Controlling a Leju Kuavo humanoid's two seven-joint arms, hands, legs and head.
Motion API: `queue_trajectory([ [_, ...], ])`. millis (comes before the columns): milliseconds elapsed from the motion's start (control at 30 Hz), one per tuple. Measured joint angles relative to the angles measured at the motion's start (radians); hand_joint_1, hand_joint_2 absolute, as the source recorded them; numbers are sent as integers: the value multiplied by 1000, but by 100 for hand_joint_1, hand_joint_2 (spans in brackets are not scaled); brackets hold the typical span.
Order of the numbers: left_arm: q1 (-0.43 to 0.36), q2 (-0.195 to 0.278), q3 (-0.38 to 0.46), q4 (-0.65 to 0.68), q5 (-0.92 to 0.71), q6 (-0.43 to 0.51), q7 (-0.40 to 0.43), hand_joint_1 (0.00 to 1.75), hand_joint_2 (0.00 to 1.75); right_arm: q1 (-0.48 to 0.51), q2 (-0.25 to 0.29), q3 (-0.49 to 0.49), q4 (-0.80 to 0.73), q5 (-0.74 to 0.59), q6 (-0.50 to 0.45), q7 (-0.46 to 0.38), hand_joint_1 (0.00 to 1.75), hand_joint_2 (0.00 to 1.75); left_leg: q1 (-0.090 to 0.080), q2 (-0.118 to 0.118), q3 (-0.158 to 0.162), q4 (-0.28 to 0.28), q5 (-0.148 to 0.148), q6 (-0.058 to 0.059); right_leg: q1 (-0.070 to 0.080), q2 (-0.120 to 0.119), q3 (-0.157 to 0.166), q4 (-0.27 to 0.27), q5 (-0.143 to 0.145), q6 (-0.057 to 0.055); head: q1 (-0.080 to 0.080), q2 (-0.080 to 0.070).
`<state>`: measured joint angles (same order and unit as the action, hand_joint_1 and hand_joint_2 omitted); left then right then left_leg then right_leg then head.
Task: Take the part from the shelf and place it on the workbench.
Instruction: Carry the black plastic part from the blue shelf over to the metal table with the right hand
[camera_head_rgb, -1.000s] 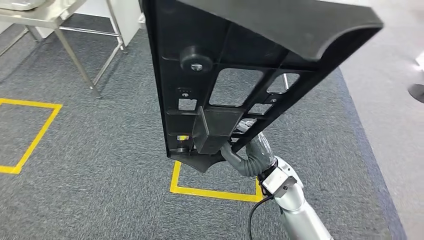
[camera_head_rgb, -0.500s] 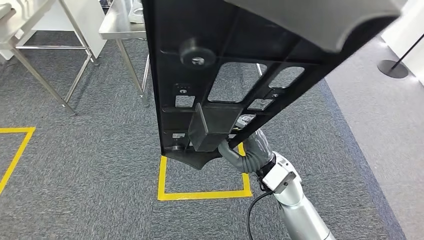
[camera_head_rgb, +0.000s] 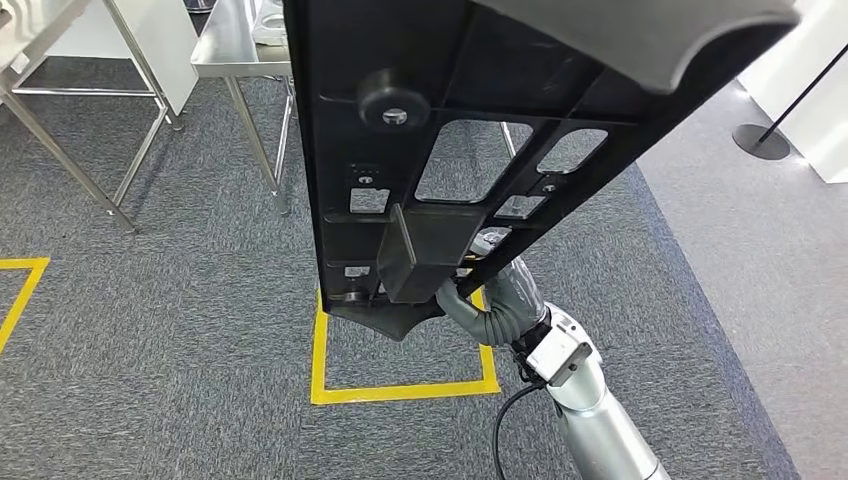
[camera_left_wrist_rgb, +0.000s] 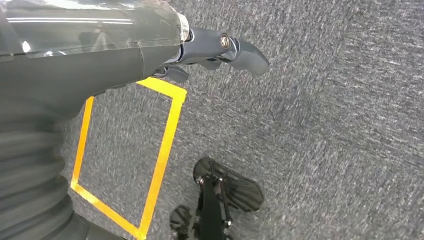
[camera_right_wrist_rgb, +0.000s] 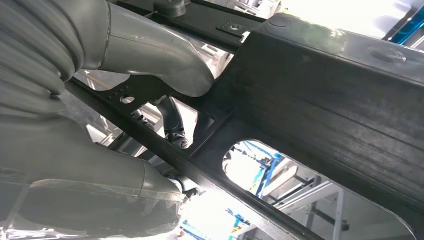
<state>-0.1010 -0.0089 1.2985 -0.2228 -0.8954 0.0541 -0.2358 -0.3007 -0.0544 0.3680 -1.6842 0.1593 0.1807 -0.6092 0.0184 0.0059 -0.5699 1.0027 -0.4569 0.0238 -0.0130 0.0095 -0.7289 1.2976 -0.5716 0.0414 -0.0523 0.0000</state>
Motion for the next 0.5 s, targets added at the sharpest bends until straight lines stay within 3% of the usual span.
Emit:
queue_trajectory([
  [33,0,0,0,0,-2,-3,-1,0,175,1,-1,0,1,0,-1,0,175,175,0,1,2,0,-1,-1,-2,-2,13,-29,26,0,0,0],
  [100,-1,0,0,0,-5,-9,-3,0,175,1,-2,-1,1,-1,-2,-1,175,175,-1,1,7,0,-5,-6,-1,-10,82,-170,93,-6,0,0],
  [167,-2,1,-1,0,-7,-12,-5,0,175,1,-3,-2,1,-2,-3,-2,175,175,-4,2,10,2,-9,-16,5,-16,131,-271,124,-18,0,0],
  [233,-2,1,-1,0,-8,-13,-5,0,175,3,-4,-5,2,-2,-4,-3,175,175,-6,5,11,1,-12,-28,10,-14,135,-286,122,-31,0,0],
  [333,-4,2,-2,0,-13,-14,-4,0,175,6,-7,-9,0,-2,-5,-7,175,175,-3,6,3,29,-36,-44,4,-9,145,-299,126,-52,0,0],
  [433,-3,4,-3,0,-14,-14,-3,0,175,10,-8,-9,-1,-2,-6,-10,175,175,-2,3,-82,207,-121,-53,5,-8,151,-304,125,-65,0,0],
  [467,-2,4,-2,0,-14,-14,-3,0,175,13,-9,-9,-1,-2,-6,-10,175,175,-1,3,-114,264,-138,-55,7,-6,152,-304,124,-66,0,0],
  [500,-2,5,-2,0,-14,-14,-3,0,175,15,-9,-9,-1,-2,-6,-10,175,175,-1,3,-131,288,-135,-56,8,-4,153,-303,122,-66,0,0],
])
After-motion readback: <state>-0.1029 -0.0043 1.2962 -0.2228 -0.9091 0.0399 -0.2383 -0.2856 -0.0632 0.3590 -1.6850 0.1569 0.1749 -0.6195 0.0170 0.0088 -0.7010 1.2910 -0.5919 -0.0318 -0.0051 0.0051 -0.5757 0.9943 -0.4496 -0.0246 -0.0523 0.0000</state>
